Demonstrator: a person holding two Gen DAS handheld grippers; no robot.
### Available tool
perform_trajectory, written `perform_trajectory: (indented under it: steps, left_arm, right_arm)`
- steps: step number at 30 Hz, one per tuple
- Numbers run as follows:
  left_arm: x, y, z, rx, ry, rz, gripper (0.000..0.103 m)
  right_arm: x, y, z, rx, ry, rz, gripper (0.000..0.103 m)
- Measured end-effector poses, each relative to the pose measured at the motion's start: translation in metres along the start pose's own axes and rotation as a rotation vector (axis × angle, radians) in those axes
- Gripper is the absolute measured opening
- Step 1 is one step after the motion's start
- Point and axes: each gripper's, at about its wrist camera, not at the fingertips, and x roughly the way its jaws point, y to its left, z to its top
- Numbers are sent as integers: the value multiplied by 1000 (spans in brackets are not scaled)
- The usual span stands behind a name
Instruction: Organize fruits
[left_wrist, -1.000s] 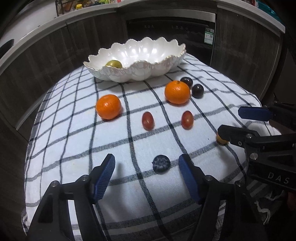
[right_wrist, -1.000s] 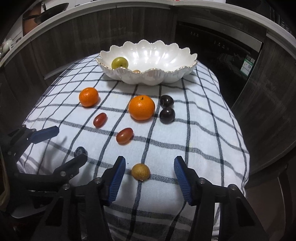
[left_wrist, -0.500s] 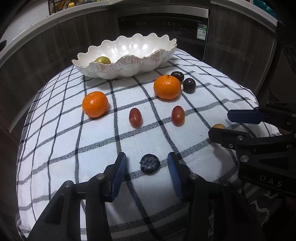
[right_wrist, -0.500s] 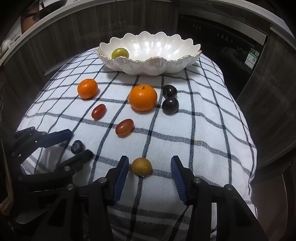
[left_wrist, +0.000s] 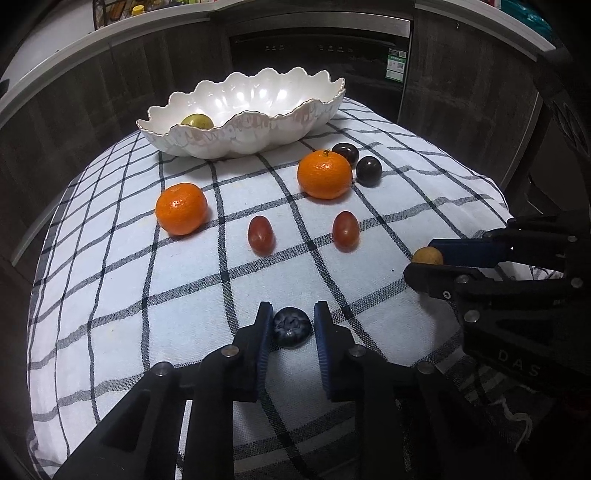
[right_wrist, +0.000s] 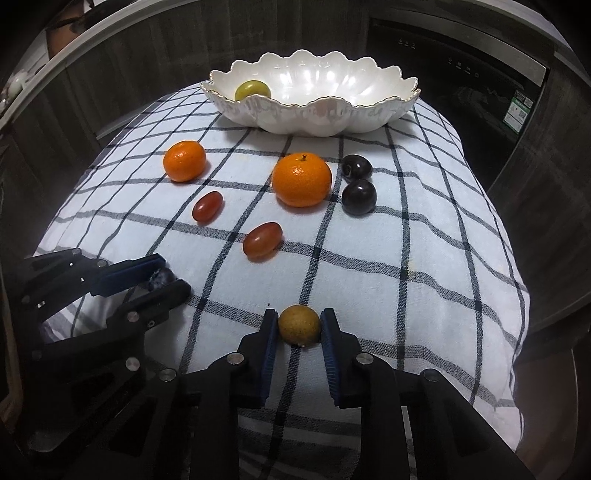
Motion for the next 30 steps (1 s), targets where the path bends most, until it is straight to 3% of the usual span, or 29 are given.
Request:
perform_trajectory:
  steps: [30]
  left_arm:
    - [-17,15,14,-50,-7,68,21]
  right_arm:
    - [-14,-3,14,20,-42,6,25]
